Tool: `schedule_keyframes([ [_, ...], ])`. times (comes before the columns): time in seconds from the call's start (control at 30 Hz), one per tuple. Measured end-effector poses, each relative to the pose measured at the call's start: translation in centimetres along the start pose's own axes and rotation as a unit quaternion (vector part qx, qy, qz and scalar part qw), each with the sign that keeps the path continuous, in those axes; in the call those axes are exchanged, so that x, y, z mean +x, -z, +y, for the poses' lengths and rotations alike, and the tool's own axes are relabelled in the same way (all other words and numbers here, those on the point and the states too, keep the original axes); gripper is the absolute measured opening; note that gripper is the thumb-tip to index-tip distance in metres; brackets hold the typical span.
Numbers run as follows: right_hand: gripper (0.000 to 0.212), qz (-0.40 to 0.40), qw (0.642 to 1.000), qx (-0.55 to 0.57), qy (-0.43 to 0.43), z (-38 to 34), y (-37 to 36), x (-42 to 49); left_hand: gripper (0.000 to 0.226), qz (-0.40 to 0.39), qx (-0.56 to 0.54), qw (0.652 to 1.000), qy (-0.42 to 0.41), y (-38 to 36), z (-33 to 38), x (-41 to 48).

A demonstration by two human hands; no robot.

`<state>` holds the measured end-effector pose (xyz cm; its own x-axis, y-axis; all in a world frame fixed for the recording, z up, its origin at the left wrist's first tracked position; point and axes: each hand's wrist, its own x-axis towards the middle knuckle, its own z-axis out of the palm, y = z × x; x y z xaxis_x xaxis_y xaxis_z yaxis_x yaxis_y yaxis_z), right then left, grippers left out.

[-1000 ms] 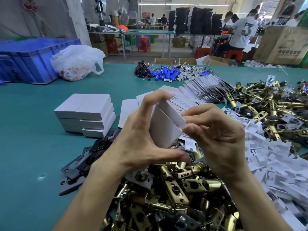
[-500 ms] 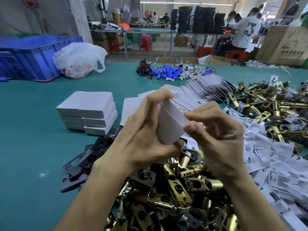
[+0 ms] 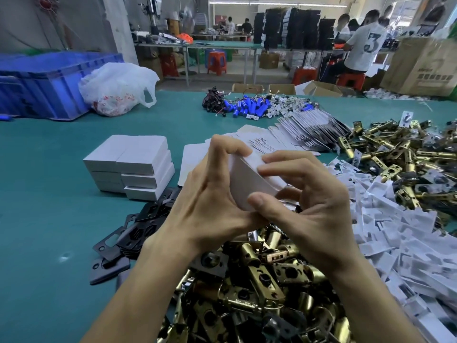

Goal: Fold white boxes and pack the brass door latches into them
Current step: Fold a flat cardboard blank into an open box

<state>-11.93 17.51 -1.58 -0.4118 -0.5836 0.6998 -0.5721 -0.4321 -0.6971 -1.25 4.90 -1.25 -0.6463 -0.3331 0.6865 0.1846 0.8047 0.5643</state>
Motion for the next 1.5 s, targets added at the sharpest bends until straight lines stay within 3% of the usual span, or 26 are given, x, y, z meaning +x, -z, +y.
schedule_keyframes([
  [0.1,0.038,-0.008,1.000,-0.019,-0.009,0.1,-0.8,-0.1,0.067,0.013,0.003,1.000,-0.011,0.0,-0.1,0.0],
  [0.3,0.034,-0.008,1.000,0.009,-0.018,-0.1,-1.0,-0.1,0.062,0.018,0.048,0.999,-0.018,0.1,0.2,0.1],
  [0.43,0.034,-0.019,0.999,-0.034,0.002,-0.6,-0.6,0.2,0.060,0.037,0.071,0.996,-0.044,0.1,0.2,0.2],
  [0.5,0.044,-0.039,0.999,-0.002,-0.013,-0.9,-0.6,0.1,0.059,0.084,0.077,0.992,-0.057,0.1,0.5,0.3],
  [0.6,0.065,-0.084,0.985,0.110,-0.105,-1.2,-0.6,0.0,0.057,0.203,0.018,0.977,-0.061,0.7,1.2,0.9],
  [0.7,0.084,-0.151,0.981,-0.017,-0.121,-0.8,-0.1,-0.2,0.055,0.346,-0.162,0.924,0.008,2.3,1.2,1.6],
  [0.77,0.084,-0.185,0.972,-0.087,-0.119,-0.7,-0.2,-0.3,0.076,0.392,-0.335,0.846,0.137,2.8,1.0,2.1],
  [0.83,0.080,-0.185,0.972,-0.092,-0.111,-0.5,-0.8,-0.4,0.101,0.390,-0.443,0.769,0.246,2.7,1.2,2.3],
  [0.87,0.077,-0.174,0.975,-0.093,-0.101,-0.5,-1.2,-0.5,0.098,0.383,-0.467,0.747,0.278,2.5,1.0,2.3],
  [0.97,0.071,-0.134,0.984,-0.091,-0.080,-0.3,-1.7,-0.5,0.048,0.314,-0.522,0.711,0.351,1.8,0.4,2.3],
  [1.03,0.064,-0.111,0.987,-0.093,-0.069,-0.2,-1.8,-0.4,0.046,0.242,-0.548,0.696,0.396,1.6,0.1,2.2],
  [1.13,0.057,-0.054,0.995,-0.071,-0.054,-0.2,-1.4,-0.1,0.049,0.157,-0.556,0.705,0.412,1.4,0.0,1.9],
  [1.2,0.060,0.003,0.995,-0.060,-0.075,-0.3,-0.9,0.1,0.054,0.169,-0.535,0.722,0.405,1.0,-0.3,1.8],
  [1.27,0.067,0.046,0.987,-0.005,-0.154,-0.5,-0.5,0.2,0.042,0.194,-0.536,0.734,0.370,0.9,-0.6,1.6],
  [1.33,0.082,0.047,0.960,0.104,-0.257,-0.5,-0.3,0.4,0.054,0.213,-0.533,0.753,0.320,0.9,-0.7,1.5],
  [1.4,0.097,0.042,0.908,0.248,-0.336,-0.6,-0.2,0.6,0.074,0.224,-0.509,0.784,0.274,0.8,-0.8,1.5],
  [1.5,0.097,0.056,0.843,0.383,-0.373,-0.7,-0.3,0.8,0.081,0.217,-0.478,0.819,0.229,0.4,-0.8,1.3],
])
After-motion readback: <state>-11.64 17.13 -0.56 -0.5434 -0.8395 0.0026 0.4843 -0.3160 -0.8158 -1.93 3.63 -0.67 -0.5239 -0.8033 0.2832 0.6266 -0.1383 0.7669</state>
